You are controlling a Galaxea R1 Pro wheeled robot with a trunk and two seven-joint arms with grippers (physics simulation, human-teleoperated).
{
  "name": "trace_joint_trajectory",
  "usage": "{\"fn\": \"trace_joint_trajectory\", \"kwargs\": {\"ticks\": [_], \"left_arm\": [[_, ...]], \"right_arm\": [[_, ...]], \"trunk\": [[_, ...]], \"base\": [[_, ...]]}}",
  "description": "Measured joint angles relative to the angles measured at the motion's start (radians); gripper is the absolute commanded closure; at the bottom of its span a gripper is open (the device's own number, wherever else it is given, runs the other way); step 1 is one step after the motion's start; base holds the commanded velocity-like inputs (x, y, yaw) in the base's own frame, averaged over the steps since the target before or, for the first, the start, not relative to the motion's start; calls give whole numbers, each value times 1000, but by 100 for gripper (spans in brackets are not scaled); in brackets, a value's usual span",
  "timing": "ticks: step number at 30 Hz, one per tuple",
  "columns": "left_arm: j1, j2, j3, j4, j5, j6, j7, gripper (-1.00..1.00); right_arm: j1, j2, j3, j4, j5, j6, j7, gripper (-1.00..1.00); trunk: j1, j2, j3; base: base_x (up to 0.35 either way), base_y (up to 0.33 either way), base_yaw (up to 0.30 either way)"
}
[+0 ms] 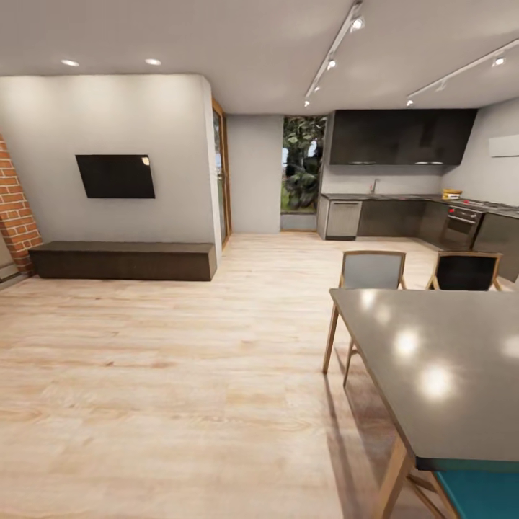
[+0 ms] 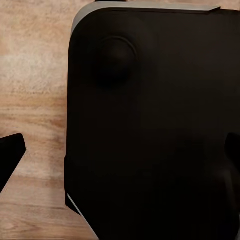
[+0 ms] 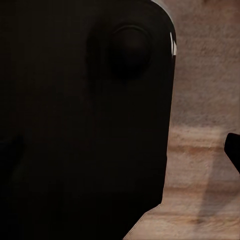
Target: In the kitchen, take the popcorn bag from the countertop, put it into the microwave, and heat it until the popcorn is cooked so the cooked popcorn ends up inside the bag.
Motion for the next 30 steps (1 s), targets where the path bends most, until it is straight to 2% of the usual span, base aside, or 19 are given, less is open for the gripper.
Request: {"fn": "trace_joint_trajectory", "kwargs": {"ticks": [9, 30], "left_arm": [[0, 0, 0, -1, -1, 24, 0, -100], [0, 0, 0, -1, -1, 25, 0, -100]], "right_arm": [[0, 0, 0, 0, 0, -1, -1, -100], [0, -1, 0, 0, -3, -3, -1, -100]], "trunk": [[0, 0, 0], [0, 0, 0]], "base": [[323, 54, 0], [326, 0, 0]]}}
